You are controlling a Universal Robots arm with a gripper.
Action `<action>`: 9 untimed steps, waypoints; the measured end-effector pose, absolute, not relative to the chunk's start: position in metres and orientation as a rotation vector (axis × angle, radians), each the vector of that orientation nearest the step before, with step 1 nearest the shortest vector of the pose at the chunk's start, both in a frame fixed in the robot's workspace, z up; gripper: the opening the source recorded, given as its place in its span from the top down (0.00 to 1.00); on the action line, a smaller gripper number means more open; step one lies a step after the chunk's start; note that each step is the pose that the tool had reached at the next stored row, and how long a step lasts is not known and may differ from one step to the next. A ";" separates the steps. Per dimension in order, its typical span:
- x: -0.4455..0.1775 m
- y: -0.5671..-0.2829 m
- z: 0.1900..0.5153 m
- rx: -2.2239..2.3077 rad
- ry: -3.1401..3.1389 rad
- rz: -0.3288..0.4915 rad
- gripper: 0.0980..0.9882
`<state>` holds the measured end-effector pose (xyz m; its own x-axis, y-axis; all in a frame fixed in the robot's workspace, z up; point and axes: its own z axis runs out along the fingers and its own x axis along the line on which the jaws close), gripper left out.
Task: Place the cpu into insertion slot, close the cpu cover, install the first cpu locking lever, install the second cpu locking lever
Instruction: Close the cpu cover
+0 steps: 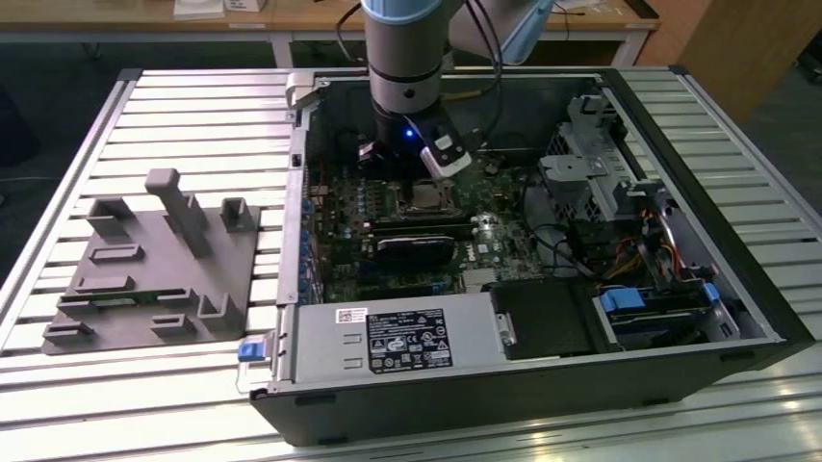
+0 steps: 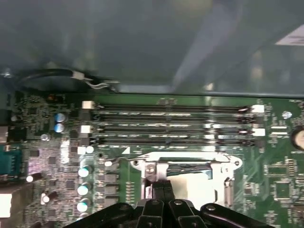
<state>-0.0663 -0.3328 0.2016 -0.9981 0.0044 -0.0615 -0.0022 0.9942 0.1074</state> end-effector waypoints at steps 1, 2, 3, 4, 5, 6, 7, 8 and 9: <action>-0.067 -0.333 0.201 0.002 3.075 0.168 0.99; -0.068 -0.334 0.200 0.002 3.075 0.170 0.99; -0.068 -0.334 0.200 0.002 3.075 0.174 0.99; -0.068 -0.335 0.200 0.002 3.075 0.177 0.99; -0.068 -0.335 0.199 0.002 3.075 0.179 0.99; -0.068 -0.335 0.199 0.002 3.075 0.180 0.99; -0.068 -0.335 0.198 0.002 3.075 0.181 0.99; -0.067 -0.335 0.198 0.002 3.075 0.182 0.99; -0.066 -0.335 0.198 0.002 3.075 0.183 0.99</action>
